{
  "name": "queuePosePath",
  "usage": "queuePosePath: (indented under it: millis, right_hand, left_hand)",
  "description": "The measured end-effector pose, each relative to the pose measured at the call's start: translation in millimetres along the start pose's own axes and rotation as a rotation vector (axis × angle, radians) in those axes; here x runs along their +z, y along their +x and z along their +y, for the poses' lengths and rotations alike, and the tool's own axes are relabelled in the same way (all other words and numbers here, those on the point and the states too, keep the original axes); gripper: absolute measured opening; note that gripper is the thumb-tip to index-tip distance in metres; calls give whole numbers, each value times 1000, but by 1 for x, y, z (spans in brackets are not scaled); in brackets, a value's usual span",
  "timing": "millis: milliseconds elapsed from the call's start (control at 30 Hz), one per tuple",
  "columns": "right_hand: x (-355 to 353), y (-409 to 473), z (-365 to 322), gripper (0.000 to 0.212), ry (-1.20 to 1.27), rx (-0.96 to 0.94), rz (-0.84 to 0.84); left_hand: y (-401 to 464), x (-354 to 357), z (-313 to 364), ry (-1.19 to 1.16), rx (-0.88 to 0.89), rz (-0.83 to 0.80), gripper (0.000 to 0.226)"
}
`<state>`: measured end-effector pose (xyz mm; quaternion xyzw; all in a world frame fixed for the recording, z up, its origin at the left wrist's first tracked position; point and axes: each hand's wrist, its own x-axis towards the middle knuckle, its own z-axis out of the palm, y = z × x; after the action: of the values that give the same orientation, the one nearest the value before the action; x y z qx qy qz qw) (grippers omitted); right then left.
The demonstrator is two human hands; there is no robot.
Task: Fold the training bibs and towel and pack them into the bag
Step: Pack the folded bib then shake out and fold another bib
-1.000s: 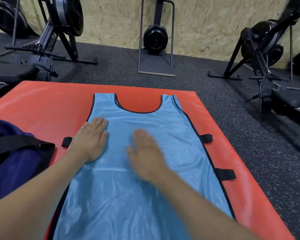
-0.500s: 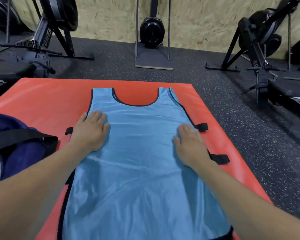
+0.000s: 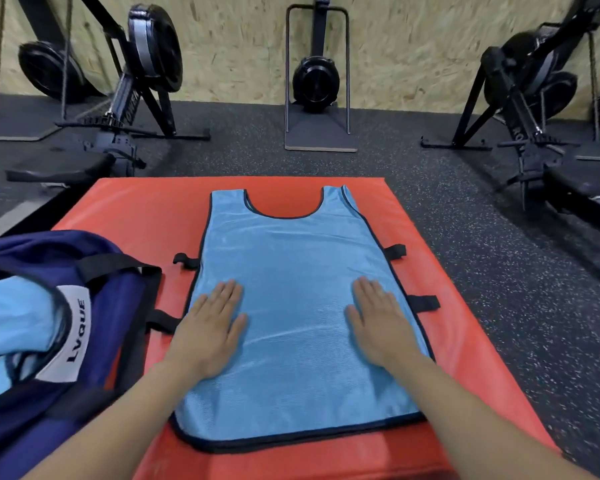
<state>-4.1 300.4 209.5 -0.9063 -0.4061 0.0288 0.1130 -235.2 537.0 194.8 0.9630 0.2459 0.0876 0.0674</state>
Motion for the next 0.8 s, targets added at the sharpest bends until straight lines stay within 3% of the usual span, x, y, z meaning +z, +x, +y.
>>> queuePosePath:
  millis: [67,133,300,400,567,800]
  right_hand:
    - [-11,-6,22,78,-44,44,5]
    - [-15,-15,18,90,-17,12,14]
    - [5,-85,-46,89,53,-336,-121]
    - [4,-94,-26,82,7,-272,-102]
    - [-13,-101,44,104,-94,-128,-88]
    - [-37,-134,85,108,-42,-244,-232]
  left_hand:
    - [-7,-7,2,12,-19,-25,108]
    - [-22,-11,21,-43,22,3,102]
    - [-84,-2,59,-76,193,5,68]
    - [-104,-4,35,-41,166,24,65]
    - [-127,-18,8,-24,179,-9,62]
    - [-166,-27,-4,-144,199,2,69]
